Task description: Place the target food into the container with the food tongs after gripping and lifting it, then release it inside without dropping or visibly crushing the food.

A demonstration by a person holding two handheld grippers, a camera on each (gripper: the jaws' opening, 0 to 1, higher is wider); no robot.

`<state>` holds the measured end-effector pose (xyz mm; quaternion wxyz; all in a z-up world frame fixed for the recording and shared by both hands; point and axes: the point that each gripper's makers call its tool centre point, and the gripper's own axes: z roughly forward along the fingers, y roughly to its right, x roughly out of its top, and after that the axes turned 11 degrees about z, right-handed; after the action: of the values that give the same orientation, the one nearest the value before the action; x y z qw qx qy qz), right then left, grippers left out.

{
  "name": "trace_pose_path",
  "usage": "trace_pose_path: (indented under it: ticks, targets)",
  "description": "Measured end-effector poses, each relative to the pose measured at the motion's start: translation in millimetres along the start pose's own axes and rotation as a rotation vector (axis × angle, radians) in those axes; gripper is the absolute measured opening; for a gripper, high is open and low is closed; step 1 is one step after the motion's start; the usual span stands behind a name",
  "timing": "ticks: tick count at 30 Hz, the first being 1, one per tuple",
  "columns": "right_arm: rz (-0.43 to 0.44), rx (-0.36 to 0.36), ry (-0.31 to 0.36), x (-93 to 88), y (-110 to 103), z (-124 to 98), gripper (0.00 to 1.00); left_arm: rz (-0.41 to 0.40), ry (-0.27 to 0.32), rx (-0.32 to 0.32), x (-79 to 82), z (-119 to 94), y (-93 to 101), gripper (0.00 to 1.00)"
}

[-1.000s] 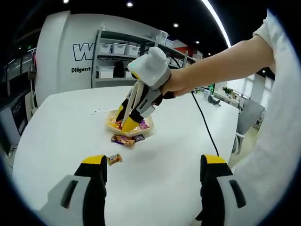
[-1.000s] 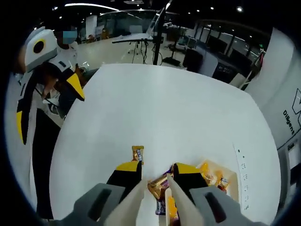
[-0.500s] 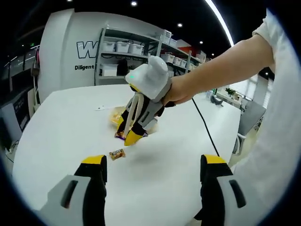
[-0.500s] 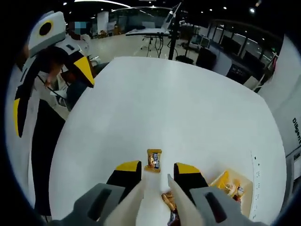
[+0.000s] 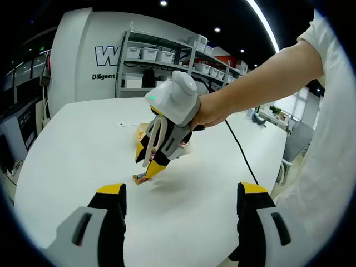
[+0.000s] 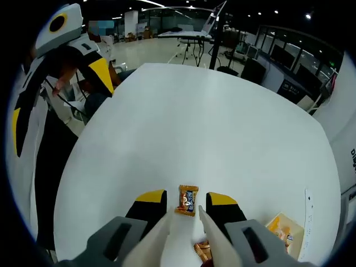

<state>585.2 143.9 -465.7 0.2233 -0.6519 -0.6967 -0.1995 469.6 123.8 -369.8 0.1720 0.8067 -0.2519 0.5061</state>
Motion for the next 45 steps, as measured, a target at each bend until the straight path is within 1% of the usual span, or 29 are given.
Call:
trace_pose_path:
  ticks: [8,11,20,26,31,36,39,45]
  targets:
    - [-0.016,0.017,-0.007,3.1,0.6,9.7,0.22,-0.013,-0.003,0.011,-3.1,-3.8,-3.2,0.79]
    - [-0.017,0.024,-0.011,2.3,1.9,15.1,0.22,-0.018,-0.006,0.015,-4.6,-4.9,-4.2,0.79]
    - [-0.013,0.036,-0.027,-1.4,2.4,21.3,0.22,-0.029,-0.008,0.023,-9.0,-5.7,-9.8,0.78]
    - [0.0,0.04,-0.034,-3.0,0.0,21.3,0.22,-0.035,-0.007,0.03,-10.0,-6.1,-12.8,0.79]
    - [0.03,0.06,-0.036,-2.1,-1.1,21.8,0.19,-0.038,-0.01,0.029,-13.4,-5.1,-14.3,0.78]
    - [0.055,0.064,-0.042,-3.6,-2.2,21.0,0.16,-0.038,-0.007,0.028,-11.2,-3.6,-14.7,0.78]
    - [0.053,0.071,-0.042,-7.6,-4.4,19.5,0.15,-0.036,-0.007,0.025,-9.9,-2.4,-13.9,0.78]
    - [0.058,0.068,-0.041,-9.9,-5.9,12.4,0.15,-0.03,-0.007,0.016,-6.8,-0.8,-9.4,0.78]
